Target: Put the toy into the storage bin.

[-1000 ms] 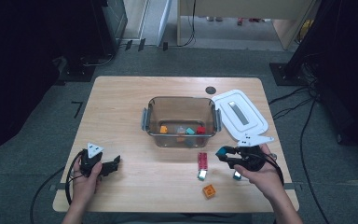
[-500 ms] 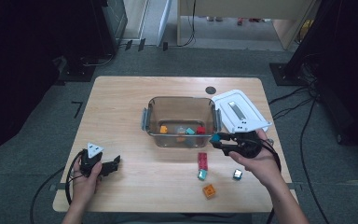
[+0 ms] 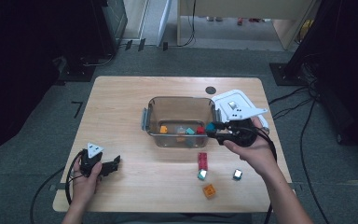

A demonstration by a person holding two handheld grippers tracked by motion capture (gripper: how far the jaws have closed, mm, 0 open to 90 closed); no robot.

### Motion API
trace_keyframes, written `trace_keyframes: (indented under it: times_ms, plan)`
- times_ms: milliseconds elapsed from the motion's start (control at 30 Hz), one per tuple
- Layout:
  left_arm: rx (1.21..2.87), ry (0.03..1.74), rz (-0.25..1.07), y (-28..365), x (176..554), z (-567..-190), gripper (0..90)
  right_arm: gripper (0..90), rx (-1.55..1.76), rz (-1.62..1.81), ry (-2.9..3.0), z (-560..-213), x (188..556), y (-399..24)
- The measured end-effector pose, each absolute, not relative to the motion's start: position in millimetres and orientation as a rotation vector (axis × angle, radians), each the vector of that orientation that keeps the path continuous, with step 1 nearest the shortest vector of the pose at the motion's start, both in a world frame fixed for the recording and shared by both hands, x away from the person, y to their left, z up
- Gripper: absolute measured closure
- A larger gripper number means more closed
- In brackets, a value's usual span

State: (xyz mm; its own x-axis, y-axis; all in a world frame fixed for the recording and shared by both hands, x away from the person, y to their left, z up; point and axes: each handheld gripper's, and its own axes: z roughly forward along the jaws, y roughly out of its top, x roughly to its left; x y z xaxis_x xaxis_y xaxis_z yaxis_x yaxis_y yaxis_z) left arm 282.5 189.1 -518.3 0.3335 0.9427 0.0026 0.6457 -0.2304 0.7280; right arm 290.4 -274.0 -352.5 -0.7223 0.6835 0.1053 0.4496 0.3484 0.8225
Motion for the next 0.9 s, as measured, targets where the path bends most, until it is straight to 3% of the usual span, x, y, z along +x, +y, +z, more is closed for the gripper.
trace_keyframes:
  times_ms: [900]
  plan:
    - [1.967,1.389,0.605,189,283,-518,12.8,60.0,0.983,1.301,2.401,-336,338,-226]
